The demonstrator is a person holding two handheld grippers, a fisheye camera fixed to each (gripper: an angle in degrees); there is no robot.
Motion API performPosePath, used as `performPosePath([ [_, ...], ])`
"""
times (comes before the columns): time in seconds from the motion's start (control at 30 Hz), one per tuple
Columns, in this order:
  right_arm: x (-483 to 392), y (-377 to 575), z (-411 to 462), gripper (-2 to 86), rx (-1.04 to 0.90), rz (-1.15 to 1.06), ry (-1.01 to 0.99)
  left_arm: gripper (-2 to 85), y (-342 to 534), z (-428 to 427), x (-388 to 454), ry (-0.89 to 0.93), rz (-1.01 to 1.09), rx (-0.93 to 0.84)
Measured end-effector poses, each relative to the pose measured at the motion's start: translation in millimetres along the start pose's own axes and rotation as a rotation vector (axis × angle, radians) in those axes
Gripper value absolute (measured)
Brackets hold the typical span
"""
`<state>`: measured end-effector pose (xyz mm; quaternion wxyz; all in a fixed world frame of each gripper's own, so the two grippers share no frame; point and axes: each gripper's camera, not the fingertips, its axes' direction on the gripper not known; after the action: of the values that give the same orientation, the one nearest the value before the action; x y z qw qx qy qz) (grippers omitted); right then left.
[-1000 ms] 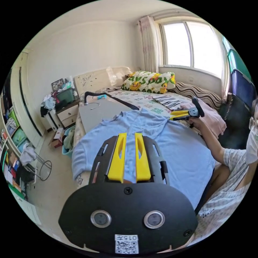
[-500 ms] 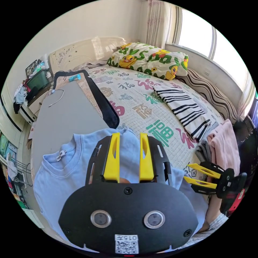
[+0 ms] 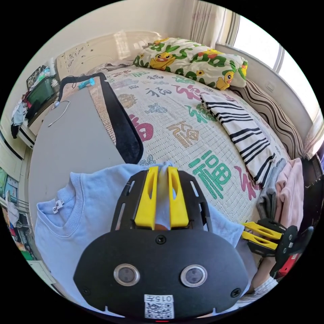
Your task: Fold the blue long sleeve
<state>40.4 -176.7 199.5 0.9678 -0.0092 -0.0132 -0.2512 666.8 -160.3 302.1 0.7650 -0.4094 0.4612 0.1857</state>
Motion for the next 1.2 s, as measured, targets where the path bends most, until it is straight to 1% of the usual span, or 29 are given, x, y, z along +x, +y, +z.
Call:
performPosePath([
  [0.1,15.9,5.0,-12.9,9.2,0.027,0.063,-0.053,11.0,18.8,-38.1,-2.5,-0.074,0.016,0.046],
  [0.13,24.2,8.3,-19.8,10.0,0.052,0.089,-0.101,11.1,26.8,-48.5,-2.4,-0.086,0.034,0.063],
  [0.23,36.0,18.9,-41.2,9.7,0.168,0.130,-0.170,11.3,90.1,-99.3,-4.3,-0.099,0.108,0.094],
  [0.3,35.0,24.3,-51.2,9.5,0.223,0.115,-0.197,11.1,169.4,-143.6,-2.9,-0.095,0.177,0.152],
  [0.33,31.5,25.9,-55.5,9.0,0.248,0.089,-0.217,11.0,190.6,-153.6,-3.5,-0.096,0.182,0.166],
  [0.4,22.0,25.7,-57.2,8.2,0.263,0.033,-0.246,10.9,271.1,-183.6,-6.7,-0.078,0.200,0.181],
  [0.43,13.5,23.7,-55.6,8.0,0.249,-0.005,-0.249,11.1,290.4,-188.5,-8.4,-0.069,0.191,0.178],
  [0.5,-0.5,19.3,-51.7,8.1,0.214,-0.039,-0.211,12.0,357.3,-199.2,-10.5,-0.039,0.193,0.151],
  [0.53,-9.4,16.2,-50.1,8.2,0.202,-0.049,-0.173,12.2,371.2,-200.8,-10.2,-0.046,0.192,0.143],
  [0.6,-23.8,13.6,-47.5,8.3,0.168,-0.097,-0.135,13.2,418.7,-206.6,-5.6,-0.120,0.189,0.153],
  [0.67,-41.0,16.7,-46.5,8.9,0.136,-0.174,-0.089,12.8,444.6,-210.3,-2.1,-0.159,0.177,0.199],
  [0.73,-48.6,19.3,-48.7,9.2,0.150,-0.180,-0.045,11.9,460.1,-208.3,1.2,-0.180,0.180,0.218],
  [0.83,-59.5,20.3,-53.1,8.9,0.184,-0.165,-0.014,10.8,470.9,-196.3,9.5,-0.253,0.164,0.175],
  [0.93,-75.4,15.1,-55.1,9.8,0.137,-0.245,0.019,8.7,469.6,-183.8,29.7,-0.347,0.180,0.124],
  [1.0,-78.3,12.4,-60.1,10.0,0.155,-0.232,0.003,7.7,467.6,-171.0,45.9,-0.411,0.215,0.089],
  [1.07,-81.0,11.0,-63.4,9.7,0.183,-0.220,-0.068,6.6,470.4,-168.7,55.2,-0.435,0.231,0.086],
  [1.13,-85.4,11.4,-60.1,9.4,0.196,-0.206,-0.091,5.6,476.4,-168.6,61.6,-0.450,0.235,0.096],
  [1.2,-93.3,12.7,-50.1,8.9,0.195,-0.199,-0.071,3.3,489.1,-177.9,70.0,-0.458,0.236,0.142],
])
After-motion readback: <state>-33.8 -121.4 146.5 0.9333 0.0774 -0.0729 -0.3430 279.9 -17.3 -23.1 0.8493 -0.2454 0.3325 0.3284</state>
